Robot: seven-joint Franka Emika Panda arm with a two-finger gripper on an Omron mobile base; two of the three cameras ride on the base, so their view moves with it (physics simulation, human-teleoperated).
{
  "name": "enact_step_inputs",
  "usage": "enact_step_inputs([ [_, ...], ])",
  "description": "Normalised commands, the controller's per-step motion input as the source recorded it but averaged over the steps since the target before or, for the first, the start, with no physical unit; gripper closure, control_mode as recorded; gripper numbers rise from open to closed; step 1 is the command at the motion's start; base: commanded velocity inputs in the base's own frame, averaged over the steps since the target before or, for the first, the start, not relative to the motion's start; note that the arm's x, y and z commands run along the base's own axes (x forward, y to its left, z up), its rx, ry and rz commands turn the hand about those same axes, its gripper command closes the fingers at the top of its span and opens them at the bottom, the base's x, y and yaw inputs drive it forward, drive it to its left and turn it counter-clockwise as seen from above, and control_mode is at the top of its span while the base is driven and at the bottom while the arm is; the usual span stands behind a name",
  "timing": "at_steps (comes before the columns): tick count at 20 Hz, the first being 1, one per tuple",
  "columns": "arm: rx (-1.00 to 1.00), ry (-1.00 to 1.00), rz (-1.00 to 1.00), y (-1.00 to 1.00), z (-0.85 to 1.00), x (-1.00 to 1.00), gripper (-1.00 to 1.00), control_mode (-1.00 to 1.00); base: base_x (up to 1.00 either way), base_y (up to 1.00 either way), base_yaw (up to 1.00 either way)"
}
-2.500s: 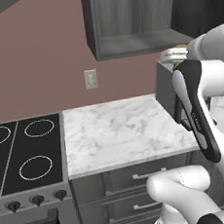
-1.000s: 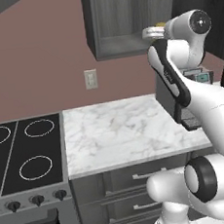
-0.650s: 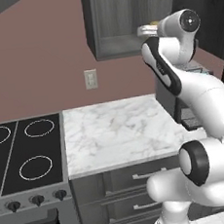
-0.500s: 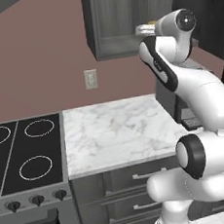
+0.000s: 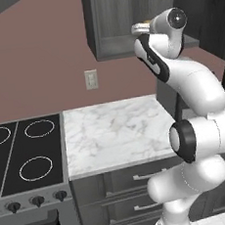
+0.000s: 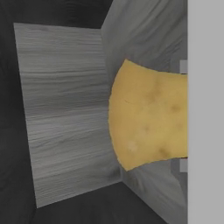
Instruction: Pick up the sponge and bar soap from the sink, and place them back in the cabinet, and close the cabinet door.
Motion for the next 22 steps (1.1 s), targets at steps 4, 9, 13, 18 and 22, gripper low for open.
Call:
enact_step_inputs([
  [4, 0.0, 0.01, 0.0, 0.0, -0.11, 0.36, 1.0, -1.0, 0.0, 0.0, 0.0],
  [9, 0.0, 0.0, 0.0, 0.0, -0.2, 0.36, 1.0, -1.0, 0.0, 0.0, 0.0],
  [13, 0.0, 0.0, 0.0, 0.0, -0.24, 0.31, 1.0, -1.0, 0.0, 0.0, 0.0],
  [18, 0.0, 0.0, 0.0, -0.01, -0.25, 0.27, 1.0, -1.0, 0.0, 0.0, 0.0],
  [22, 0.0, 0.0, 0.0, -0.02, -0.11, 0.29, 1.0, -1.0, 0.0, 0.0, 0.0],
])
